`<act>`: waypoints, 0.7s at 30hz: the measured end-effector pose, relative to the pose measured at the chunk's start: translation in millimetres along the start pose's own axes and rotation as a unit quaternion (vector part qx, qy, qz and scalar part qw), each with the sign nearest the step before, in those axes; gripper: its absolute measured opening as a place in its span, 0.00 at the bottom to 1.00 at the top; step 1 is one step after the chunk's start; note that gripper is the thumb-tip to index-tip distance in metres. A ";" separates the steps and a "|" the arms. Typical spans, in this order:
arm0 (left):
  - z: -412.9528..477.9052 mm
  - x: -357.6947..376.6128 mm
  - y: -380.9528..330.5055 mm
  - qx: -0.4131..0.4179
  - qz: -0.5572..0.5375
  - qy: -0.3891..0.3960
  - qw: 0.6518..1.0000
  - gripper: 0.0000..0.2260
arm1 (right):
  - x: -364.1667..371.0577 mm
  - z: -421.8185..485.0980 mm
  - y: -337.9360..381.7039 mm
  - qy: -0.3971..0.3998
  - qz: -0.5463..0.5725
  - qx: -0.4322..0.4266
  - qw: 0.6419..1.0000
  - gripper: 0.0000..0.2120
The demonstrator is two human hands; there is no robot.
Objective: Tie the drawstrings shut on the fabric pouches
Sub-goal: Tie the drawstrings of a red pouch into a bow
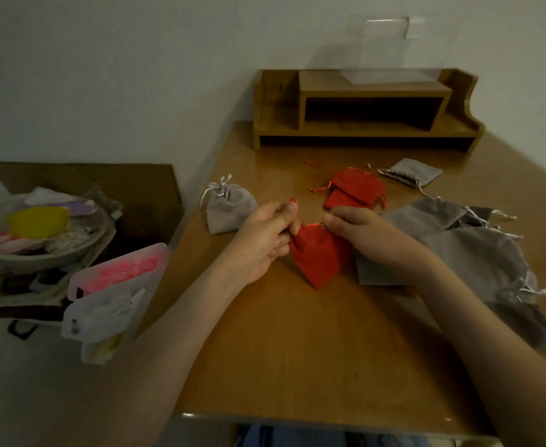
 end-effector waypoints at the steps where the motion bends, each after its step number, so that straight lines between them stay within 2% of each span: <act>1: -0.2 -0.1 0.0 0.000 0.006 -0.002 1.000 0.07 | 1.2 0.1 -0.1 -0.005 0.024 0.005 1.000 0.12; 4: 0.3 0.0 1.0 -0.003 0.016 -0.001 1.000 0.09 | 3.4 -1.2 4.3 -0.021 0.108 -0.002 0.994 0.12; 9: 1.8 -2.2 3.3 -0.014 -0.002 -0.020 1.000 0.08 | 13.8 -1.1 7.0 -0.009 0.180 -0.045 0.983 0.12; 15: 3.5 -2.5 6.8 -0.008 0.044 -0.050 0.998 0.06 | 23.6 -0.1 5.8 0.025 0.172 -0.073 0.982 0.09; 21: 4.4 2.2 7.9 0.001 0.072 -0.026 0.997 0.10 | 24.7 -1.6 6.6 -0.002 0.163 -0.088 0.983 0.06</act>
Point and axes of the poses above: each hand's wrist, its own z-axis towards the middle knuckle, its own x-axis out of the palm, y = z × x, the point moved 3 cm from there along z, towards the middle knuckle, and after that the axes turned 2 degrees about -y, right-handed, at the moved point
